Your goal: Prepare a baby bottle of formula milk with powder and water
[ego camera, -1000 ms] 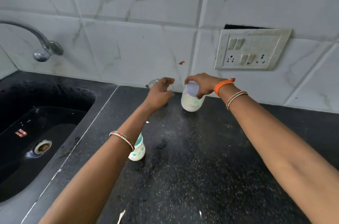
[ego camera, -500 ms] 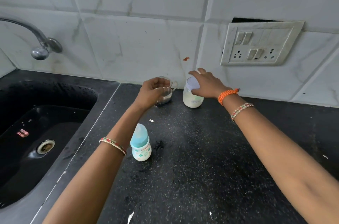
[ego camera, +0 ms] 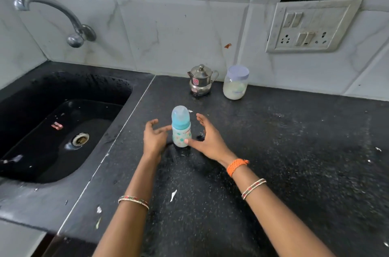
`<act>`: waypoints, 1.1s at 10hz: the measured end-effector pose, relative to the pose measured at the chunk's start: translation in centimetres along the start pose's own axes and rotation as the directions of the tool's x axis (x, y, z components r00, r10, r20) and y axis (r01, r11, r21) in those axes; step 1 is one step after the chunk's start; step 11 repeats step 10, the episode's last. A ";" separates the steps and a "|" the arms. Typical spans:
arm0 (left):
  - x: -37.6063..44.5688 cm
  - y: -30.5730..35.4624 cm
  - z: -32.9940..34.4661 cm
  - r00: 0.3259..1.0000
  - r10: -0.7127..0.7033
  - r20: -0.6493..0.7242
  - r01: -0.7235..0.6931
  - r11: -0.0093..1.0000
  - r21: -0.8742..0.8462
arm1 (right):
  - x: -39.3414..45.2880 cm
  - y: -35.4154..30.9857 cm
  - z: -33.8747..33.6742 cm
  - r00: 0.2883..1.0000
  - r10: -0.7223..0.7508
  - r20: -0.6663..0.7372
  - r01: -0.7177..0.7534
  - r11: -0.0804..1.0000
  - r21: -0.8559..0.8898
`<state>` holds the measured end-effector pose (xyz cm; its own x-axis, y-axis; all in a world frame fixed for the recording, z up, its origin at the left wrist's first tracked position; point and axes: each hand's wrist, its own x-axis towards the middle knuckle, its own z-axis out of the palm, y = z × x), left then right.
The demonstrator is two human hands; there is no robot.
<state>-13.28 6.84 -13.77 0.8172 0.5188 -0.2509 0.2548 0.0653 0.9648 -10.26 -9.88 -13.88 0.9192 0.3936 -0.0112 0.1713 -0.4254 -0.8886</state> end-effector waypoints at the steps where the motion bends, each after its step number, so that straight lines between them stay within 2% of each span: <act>1: -1.2 -0.7 1.0 0.999 0.032 0.044 -0.033 0.999 0.025 | -0.3 0.7 1.7 0.999 0.043 0.001 -0.043 0.997 0.058; 2: -1.1 -0.6 1.9 0.990 0.044 0.136 -0.059 0.993 0.107 | -0.3 0.8 1.6 0.996 0.050 -0.070 -0.043 0.993 0.107; 3: -1.1 -0.2 3.1 0.962 0.043 0.270 -0.064 0.996 0.070 | -0.1 1.0 -0.1 0.988 0.041 -0.152 -0.036 0.999 0.038; 4: -1.1 -0.3 4.5 0.950 0.079 0.303 -0.107 0.991 0.077 | 0.7 1.6 -2.5 0.965 0.023 -0.263 -0.027 1.000 -0.013; 6: -0.6 -0.9 5.9 0.953 0.088 0.291 -0.122 0.987 0.102 | 2.4 3.2 -5.1 0.945 0.113 -0.306 -0.116 0.993 0.008; 8: -0.6 -1.4 5.7 0.959 0.117 0.259 -0.144 0.986 0.087 | 2.5 3.4 -4.9 0.957 0.117 -0.265 -0.122 0.993 -0.002; 9: -1.4 -1.1 6.1 0.948 0.185 0.258 -0.237 0.953 0.187 | 1.1 2.8 -5.2 0.966 0.129 -0.225 -0.146 0.987 -0.063; 10: -3.0 -1.2 6.3 0.900 0.311 0.305 -0.413 0.833 0.368 | -1.3 2.9 -5.2 0.938 0.107 -0.329 -0.169 0.972 -0.166; 11: -3.0 -1.2 6.3 0.900 0.311 0.305 -0.413 0.833 0.368 | -1.3 2.9 -5.2 0.938 0.107 -0.329 -0.169 0.972 -0.166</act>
